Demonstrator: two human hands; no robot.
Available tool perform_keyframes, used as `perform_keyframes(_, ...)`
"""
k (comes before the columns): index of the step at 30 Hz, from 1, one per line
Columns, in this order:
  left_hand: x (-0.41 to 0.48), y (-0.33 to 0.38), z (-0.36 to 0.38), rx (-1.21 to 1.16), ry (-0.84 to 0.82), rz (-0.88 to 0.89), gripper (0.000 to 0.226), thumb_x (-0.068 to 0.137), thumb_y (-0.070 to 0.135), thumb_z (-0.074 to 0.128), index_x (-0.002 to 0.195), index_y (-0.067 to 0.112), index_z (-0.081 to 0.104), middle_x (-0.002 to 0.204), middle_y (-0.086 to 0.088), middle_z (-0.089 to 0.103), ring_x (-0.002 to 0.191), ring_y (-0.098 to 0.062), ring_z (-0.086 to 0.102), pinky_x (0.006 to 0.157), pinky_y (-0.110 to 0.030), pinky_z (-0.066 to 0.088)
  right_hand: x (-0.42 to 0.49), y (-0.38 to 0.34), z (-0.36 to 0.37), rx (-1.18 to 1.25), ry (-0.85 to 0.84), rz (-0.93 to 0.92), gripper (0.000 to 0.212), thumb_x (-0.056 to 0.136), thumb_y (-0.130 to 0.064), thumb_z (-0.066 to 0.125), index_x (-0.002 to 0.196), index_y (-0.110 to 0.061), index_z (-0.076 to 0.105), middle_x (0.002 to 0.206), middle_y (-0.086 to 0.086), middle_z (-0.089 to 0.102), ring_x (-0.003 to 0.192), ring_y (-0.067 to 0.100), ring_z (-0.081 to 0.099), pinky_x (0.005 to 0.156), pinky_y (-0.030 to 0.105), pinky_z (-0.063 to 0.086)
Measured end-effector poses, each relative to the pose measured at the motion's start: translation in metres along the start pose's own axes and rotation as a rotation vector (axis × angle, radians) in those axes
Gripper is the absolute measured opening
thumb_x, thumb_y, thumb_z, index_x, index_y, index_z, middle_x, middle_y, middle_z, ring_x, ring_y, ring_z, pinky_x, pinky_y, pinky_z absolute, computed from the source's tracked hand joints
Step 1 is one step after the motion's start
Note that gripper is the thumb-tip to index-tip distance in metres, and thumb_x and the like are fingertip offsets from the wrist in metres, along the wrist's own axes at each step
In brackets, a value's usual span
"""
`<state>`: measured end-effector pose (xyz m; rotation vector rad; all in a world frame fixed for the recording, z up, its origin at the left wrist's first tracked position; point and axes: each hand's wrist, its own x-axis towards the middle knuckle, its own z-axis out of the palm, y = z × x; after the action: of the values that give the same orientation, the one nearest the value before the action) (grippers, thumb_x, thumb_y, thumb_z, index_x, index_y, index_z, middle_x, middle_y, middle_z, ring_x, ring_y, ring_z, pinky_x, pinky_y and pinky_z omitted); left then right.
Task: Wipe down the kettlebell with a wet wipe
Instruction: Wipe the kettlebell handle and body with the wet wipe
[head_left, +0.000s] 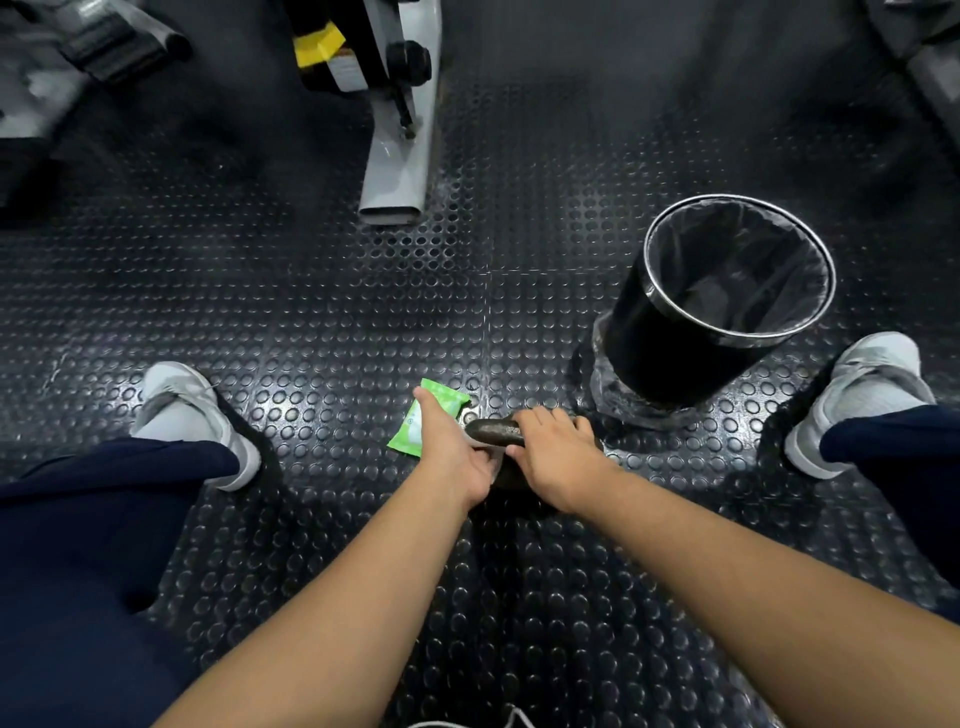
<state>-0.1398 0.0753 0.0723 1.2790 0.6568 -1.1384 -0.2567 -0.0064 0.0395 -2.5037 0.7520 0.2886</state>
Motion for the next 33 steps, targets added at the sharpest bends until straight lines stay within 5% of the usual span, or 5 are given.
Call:
perform_keyframes(5, 0.019, -0.029, -0.011, 0.049, 0.006, 0.001, 0.130, 0.058, 0.106, 0.037, 0.132, 0.003, 0.065, 0.105, -0.011, 0.072, 0.091, -0.027, 0.067, 0.084, -0.037, 0.058, -0.004, 0.003, -0.003, -0.019, -0.014, -0.031, 0.037, 0.107, -0.042, 0.040, 0.138, -0.022, 0.044, 0.136, -0.002, 0.050, 0.125, 0.021, 0.043, 0.113, 0.049, 0.028)
perform_keyframes(12, 0.006, -0.010, 0.003, 0.031, -0.064, -0.013, 0.106, 0.070, 0.099, 0.042, 0.109, 0.002, 0.058, 0.121, -0.025, 0.069, 0.112, -0.040, 0.069, 0.105, -0.047, 0.051, -0.004, 0.006, 0.001, -0.013, -0.004, -0.040, 0.036, 0.107, -0.042, 0.038, 0.135, -0.021, 0.044, 0.134, -0.001, 0.050, 0.122, 0.021, 0.042, 0.108, 0.046, 0.029)
perform_keyframes(19, 0.017, -0.022, -0.008, 0.022, -0.063, -0.001, 0.121, 0.065, 0.101, 0.044, 0.130, 0.001, 0.064, 0.104, -0.012, 0.071, 0.082, -0.023, 0.061, 0.067, -0.030, 0.049, -0.006, 0.010, -0.004, -0.032, -0.008, -0.076, 0.039, 0.107, -0.043, 0.037, 0.139, -0.021, 0.044, 0.137, -0.002, 0.050, 0.125, 0.019, 0.042, 0.114, 0.046, 0.028)
perform_keyframes(27, 0.014, 0.001, -0.003, 0.045, -0.111, 0.015, 0.101, 0.081, 0.093, 0.038, 0.124, 0.005, 0.065, 0.109, -0.021, 0.076, 0.107, -0.038, 0.071, 0.107, -0.051, 0.049, -0.008, 0.015, -0.004, -0.026, -0.011, -0.077, 0.041, 0.106, -0.048, 0.039, 0.138, -0.022, 0.045, 0.133, -0.002, 0.050, 0.123, 0.019, 0.043, 0.114, 0.045, 0.028)
perform_keyframes(33, 0.013, -0.011, -0.005, 0.111, -0.055, 0.019, 0.097, 0.080, 0.092, 0.041, 0.112, 0.005, 0.071, 0.093, -0.012, 0.078, 0.084, -0.029, 0.072, 0.077, -0.039, 0.057, -0.006, 0.012, -0.004, -0.026, -0.039, -0.088, 0.045, 0.105, -0.052, 0.037, 0.137, -0.021, 0.044, 0.132, -0.001, 0.050, 0.124, 0.021, 0.043, 0.115, 0.047, 0.027)
